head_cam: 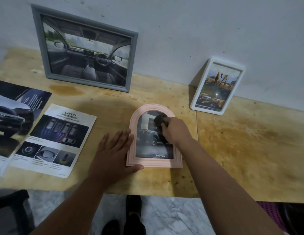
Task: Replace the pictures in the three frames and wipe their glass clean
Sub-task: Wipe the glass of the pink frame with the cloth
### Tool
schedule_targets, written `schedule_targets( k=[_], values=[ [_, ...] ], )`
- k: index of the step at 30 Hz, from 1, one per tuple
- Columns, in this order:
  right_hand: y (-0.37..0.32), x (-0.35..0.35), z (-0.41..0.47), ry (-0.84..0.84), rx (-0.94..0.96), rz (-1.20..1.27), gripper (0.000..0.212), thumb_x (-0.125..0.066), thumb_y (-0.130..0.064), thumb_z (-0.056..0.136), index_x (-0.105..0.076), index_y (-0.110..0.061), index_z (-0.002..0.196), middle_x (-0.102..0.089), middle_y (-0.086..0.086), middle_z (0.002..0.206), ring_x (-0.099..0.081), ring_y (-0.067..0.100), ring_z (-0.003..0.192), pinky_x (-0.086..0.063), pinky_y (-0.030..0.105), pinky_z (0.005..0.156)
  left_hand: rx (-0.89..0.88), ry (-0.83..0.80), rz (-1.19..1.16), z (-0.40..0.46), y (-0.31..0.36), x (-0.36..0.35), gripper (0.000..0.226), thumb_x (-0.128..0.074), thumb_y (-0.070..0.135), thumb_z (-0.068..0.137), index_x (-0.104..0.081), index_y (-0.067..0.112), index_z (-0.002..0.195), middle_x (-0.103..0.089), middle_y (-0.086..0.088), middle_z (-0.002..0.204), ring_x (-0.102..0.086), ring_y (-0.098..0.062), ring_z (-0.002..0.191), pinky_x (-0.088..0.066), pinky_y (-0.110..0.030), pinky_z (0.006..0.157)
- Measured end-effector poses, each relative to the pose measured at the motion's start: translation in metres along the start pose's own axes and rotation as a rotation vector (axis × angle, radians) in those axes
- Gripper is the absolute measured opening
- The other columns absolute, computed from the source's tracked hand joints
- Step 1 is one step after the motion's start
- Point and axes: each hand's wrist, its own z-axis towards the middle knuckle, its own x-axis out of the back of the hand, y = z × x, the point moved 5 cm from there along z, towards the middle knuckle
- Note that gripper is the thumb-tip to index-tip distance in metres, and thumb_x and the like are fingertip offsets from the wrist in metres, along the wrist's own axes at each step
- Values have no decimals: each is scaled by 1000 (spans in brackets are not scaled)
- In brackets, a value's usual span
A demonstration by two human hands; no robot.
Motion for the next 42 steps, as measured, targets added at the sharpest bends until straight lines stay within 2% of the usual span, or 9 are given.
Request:
schedule_targets(
  k=[5,8,14,19,24,28,33,38,42],
  values=[
    [18,-11,-21,-9,-68,226,31,-53,-23,102,-71,-18,127,-71,7,96,-64,26,83,-44,24,62,-9,-19,-1,-1,1,0,110,-28,93,84,-26,18,163,-11,-1,173,-11,-20,160,-16,-60,125],
    [25,-13,-33,-59,-113,293,31,-54,-24,102,-70,-18,129,-72,7,100,-64,22,82,-42,23,63,-6,-15,8,-1,1,-1,110,-29,94,84,-28,18,163,-14,-2,173,-13,-20,160,-15,-59,126],
    [23,-1,-37,-372,-91,147,23,-57,-23,99,-76,-10,103,-69,7,81,-66,25,80,-46,28,61,-20,20,-9,0,1,0,109,-31,92,84,-31,16,162,-17,-3,172,-18,-23,159,-19,-61,124],
    [13,23,-5,19,-50,54,30,-52,-28,102,-72,-13,119,-73,13,102,-65,29,89,-49,30,72,-10,3,-9,0,0,-1,108,-29,93,85,-28,18,163,-14,-2,173,-14,-21,159,-16,-59,125],
    [12,-6,-19,-5,-50,-72,30,-48,-27,102,-71,-13,115,-71,15,105,-64,32,90,-44,32,70,-17,-5,4,0,-1,-2,106,-30,91,87,-26,17,163,-12,-2,173,-12,-21,160,-18,-60,125],
    [10,-9,-50,-132,-21,-91,29,-49,-28,102,-70,-12,115,-70,14,101,-54,26,78,-42,31,67,-19,-16,5,-1,-1,-4,107,-30,91,86,-25,17,163,-10,-2,173,-10,-22,160,-17,-61,124],
    [16,-2,-62,-389,-50,-36,25,-55,-26,100,-71,-7,104,-70,9,88,-67,27,83,-55,38,72,-12,-10,6,0,0,-3,110,-31,94,83,-29,16,162,-14,-3,173,-14,-22,159,-17,-60,125],
    [4,28,-13,-13,-26,36,29,-53,-27,102,-72,-15,119,-73,14,104,-67,31,92,-55,36,80,-12,1,0,0,-1,-1,108,-31,92,85,-29,17,162,-14,-2,173,-14,-21,159,-17,-60,125],
    [4,-6,-12,5,-20,-71,32,-47,-28,104,-68,-13,123,-72,16,108,-67,33,95,-54,36,78,-15,17,-3,-1,-1,0,106,-29,91,86,-28,17,163,-14,-2,173,-13,-21,160,-18,-60,124]
  ],
)
